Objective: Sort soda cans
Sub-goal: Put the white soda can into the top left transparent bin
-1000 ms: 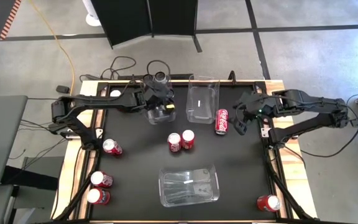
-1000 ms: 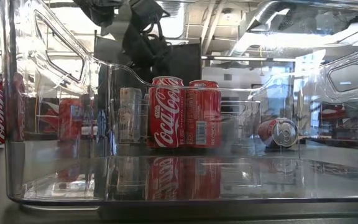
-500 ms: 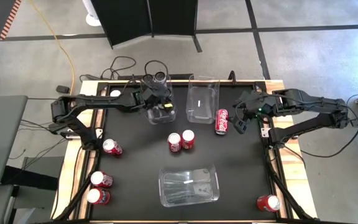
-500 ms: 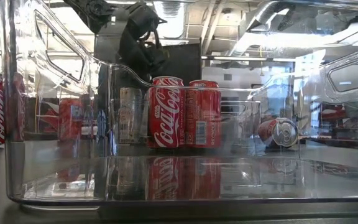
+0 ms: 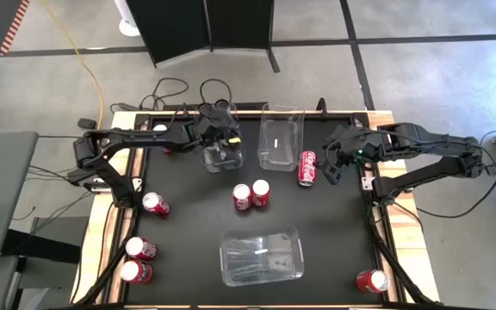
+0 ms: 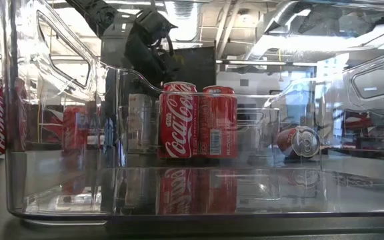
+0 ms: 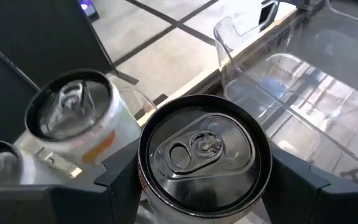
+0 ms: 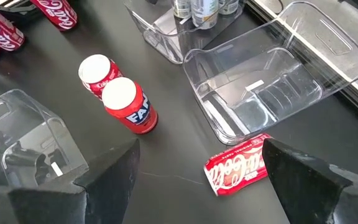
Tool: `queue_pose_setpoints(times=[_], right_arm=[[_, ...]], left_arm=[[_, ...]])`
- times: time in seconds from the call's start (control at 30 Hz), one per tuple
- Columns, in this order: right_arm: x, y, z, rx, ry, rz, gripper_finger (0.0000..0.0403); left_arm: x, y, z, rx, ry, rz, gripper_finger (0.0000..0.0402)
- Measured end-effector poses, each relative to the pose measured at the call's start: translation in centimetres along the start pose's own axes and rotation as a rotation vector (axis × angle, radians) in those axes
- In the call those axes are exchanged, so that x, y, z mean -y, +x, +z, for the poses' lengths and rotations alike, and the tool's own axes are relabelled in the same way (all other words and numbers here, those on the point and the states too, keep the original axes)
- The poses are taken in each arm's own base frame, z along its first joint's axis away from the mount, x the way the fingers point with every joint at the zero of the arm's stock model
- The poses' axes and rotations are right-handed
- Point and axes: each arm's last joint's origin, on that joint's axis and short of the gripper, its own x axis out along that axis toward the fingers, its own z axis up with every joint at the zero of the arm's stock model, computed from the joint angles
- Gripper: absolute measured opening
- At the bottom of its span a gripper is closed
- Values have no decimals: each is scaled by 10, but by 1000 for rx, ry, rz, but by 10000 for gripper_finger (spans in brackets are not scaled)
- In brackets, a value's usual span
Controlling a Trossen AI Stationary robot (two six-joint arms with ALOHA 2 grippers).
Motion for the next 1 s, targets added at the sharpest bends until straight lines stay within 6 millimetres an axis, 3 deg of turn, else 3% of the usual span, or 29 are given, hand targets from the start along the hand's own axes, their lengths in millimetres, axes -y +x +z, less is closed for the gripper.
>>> queue_pose_setpoints(times=[0.13, 0.37, 0.63, 1.0], right_arm=[[0, 0, 0, 0, 7, 0, 354], [-1, 0, 1, 10, 19, 7, 354], [-3, 0, 8, 80, 55, 25, 354], [5, 1, 17, 158, 134, -44, 354]], left_arm=[[-2, 1, 0, -5, 0, 6, 251], [-2, 1, 0, -4, -4, 14, 308], [-2, 1, 1, -6, -4, 11, 315], [-8, -14, 32, 42, 33, 5, 317]])
